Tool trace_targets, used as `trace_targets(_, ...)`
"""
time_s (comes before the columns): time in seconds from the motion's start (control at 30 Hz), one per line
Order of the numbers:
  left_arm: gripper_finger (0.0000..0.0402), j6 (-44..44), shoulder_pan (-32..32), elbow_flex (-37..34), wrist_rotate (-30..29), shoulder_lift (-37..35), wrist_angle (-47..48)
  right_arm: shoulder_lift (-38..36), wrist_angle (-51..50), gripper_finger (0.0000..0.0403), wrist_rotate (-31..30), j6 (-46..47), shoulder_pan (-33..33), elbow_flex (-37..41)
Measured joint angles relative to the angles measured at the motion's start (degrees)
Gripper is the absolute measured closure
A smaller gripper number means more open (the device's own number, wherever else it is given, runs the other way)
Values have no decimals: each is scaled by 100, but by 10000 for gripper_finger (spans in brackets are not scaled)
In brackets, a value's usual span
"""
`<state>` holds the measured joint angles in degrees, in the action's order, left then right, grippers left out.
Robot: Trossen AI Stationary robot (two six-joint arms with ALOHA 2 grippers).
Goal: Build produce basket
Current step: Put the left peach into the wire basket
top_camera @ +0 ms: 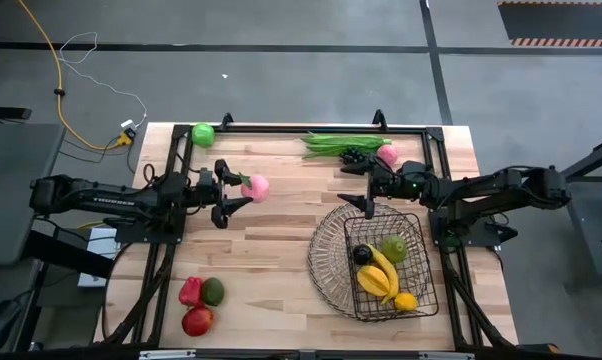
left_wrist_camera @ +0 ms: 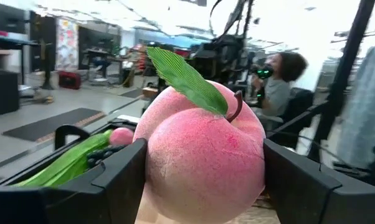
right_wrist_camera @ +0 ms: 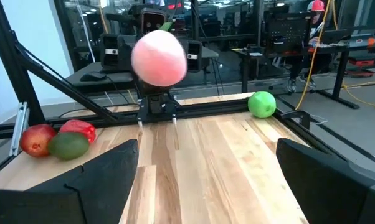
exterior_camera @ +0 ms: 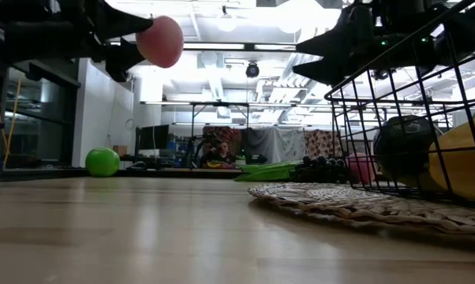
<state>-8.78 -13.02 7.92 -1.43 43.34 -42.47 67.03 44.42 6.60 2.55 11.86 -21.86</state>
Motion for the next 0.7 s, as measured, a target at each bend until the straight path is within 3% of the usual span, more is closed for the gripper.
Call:
trace_targets(0.43,134,-92,46,306,-16,823,-106,2650,44,32,417,-540,-251,-2265)
trace_targets(0.7,134,50,208,633,-78,1490,-121,3484,-209,32,410,-800,-445,-3199)
